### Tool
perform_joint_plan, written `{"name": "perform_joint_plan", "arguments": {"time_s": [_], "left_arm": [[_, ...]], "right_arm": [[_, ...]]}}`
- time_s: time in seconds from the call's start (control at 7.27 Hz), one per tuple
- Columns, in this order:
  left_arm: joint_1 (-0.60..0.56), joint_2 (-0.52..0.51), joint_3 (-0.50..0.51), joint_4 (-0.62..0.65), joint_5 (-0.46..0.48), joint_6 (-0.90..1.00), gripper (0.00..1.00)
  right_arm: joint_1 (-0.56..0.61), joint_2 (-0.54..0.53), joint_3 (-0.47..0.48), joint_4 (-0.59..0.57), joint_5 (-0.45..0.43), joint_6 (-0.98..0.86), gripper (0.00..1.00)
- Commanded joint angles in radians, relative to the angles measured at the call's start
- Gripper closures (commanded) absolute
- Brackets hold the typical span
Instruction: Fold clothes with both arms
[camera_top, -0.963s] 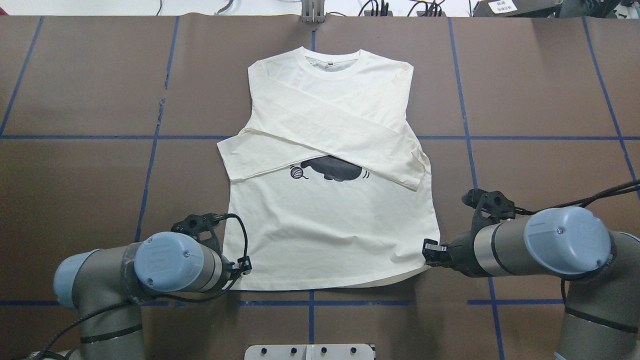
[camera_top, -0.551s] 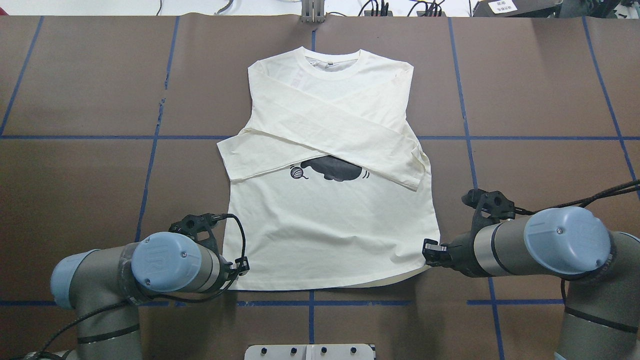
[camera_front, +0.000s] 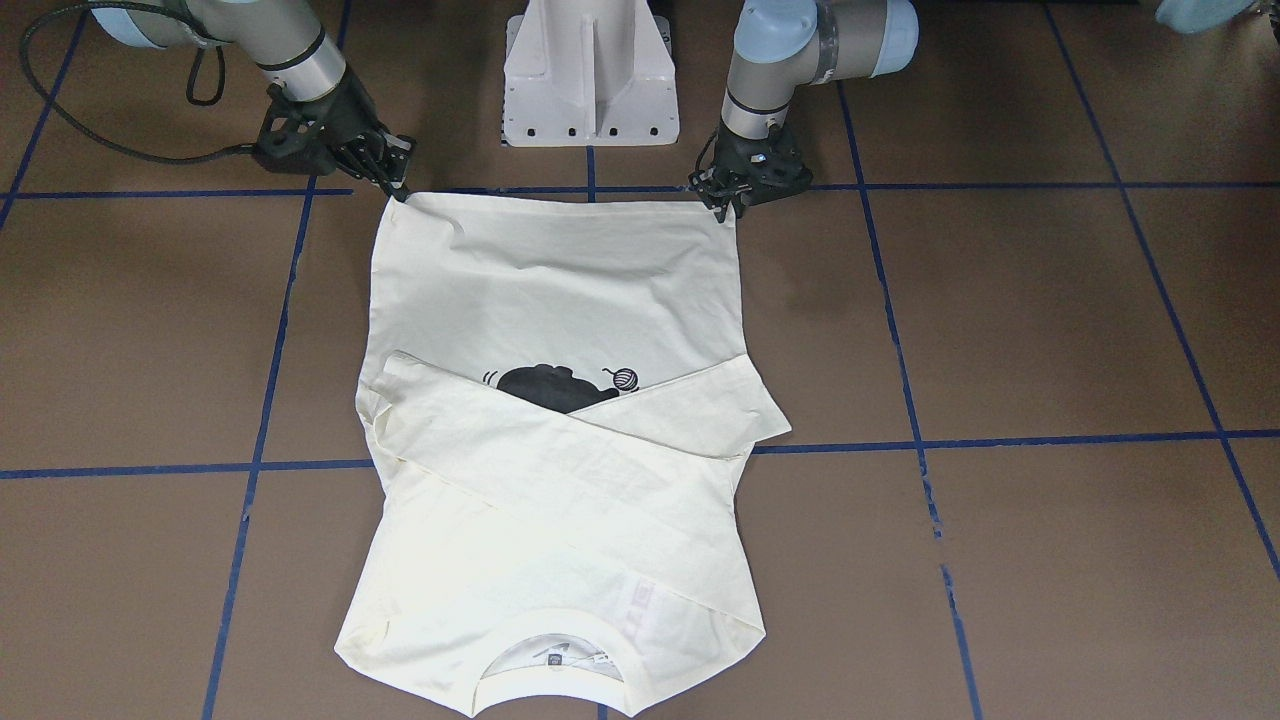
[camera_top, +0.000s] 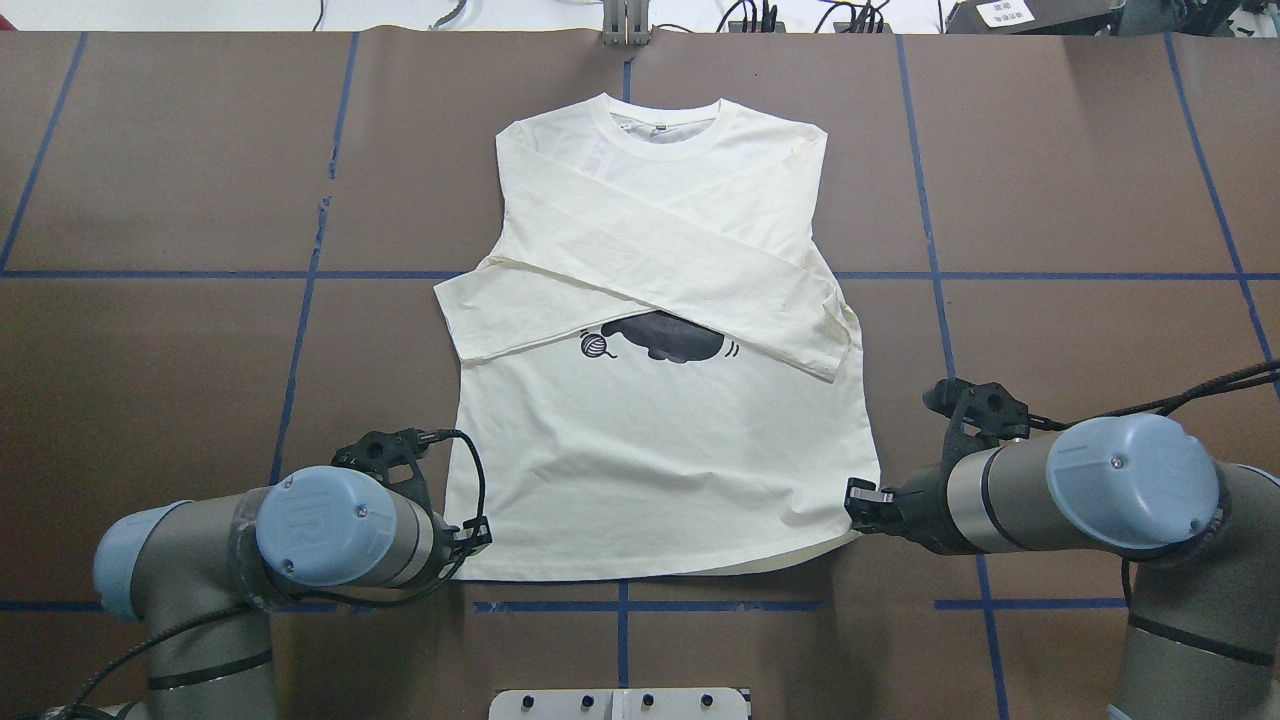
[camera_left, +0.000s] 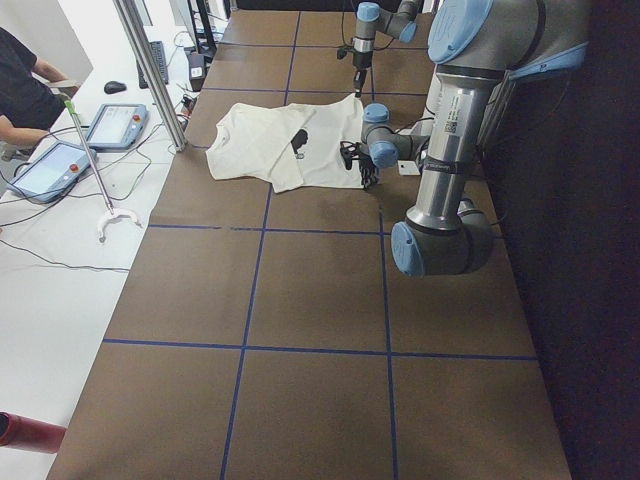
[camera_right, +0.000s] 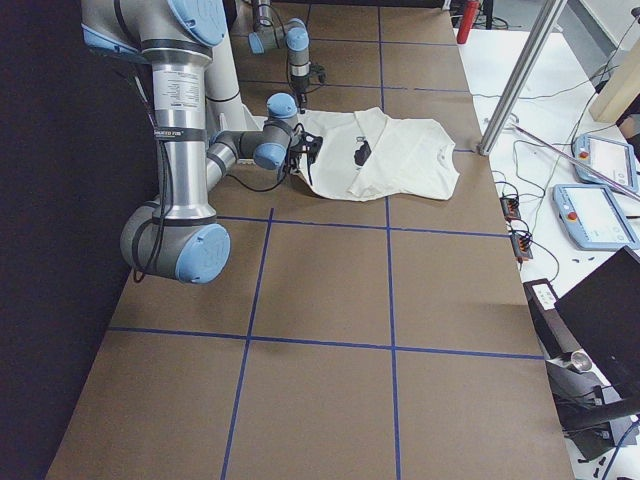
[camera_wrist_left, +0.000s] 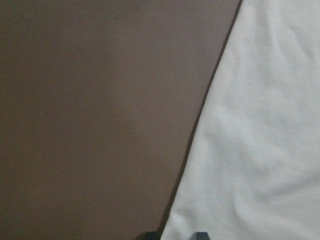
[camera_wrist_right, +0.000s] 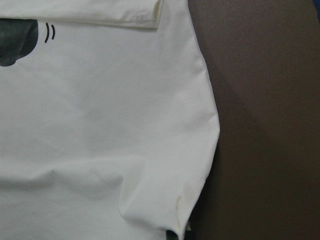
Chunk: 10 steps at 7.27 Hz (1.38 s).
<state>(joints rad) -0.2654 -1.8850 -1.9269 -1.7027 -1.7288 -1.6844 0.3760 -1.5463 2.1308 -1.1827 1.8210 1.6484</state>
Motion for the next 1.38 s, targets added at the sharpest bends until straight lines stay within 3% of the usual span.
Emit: {"name": "perform_joint_plan", "arguments": {"time_s": [0.0,0.28,0.55,0.96,1.24], "left_arm": [[0.0,0.001,-0.006,0.0,-0.003,0.0,0.94],[-0.002,0.018,-0.087,0.03,-0.008,0.009,1.0],[0.009,0.065,-0.22,0.086,-0.009,0.012,1.0],[0.162,0.122,-0.459,0.176,-0.034,0.012,1.0],[0.164,0.125,-0.488,0.206,-0.035,0.031,1.0]], "right_arm": [[0.0,0.0,0.0,0.0,0.0,0.001,1.0],[0.003,0.0,0.007,0.0,0.01,-0.001,1.0],[0.017,-0.021,0.046,0.0,0.092,-0.001,1.0],[0.003,-0.078,0.113,0.006,0.265,-0.002,1.0],[0.0,-0.087,0.115,0.049,0.268,-0.002,1.0]]}}
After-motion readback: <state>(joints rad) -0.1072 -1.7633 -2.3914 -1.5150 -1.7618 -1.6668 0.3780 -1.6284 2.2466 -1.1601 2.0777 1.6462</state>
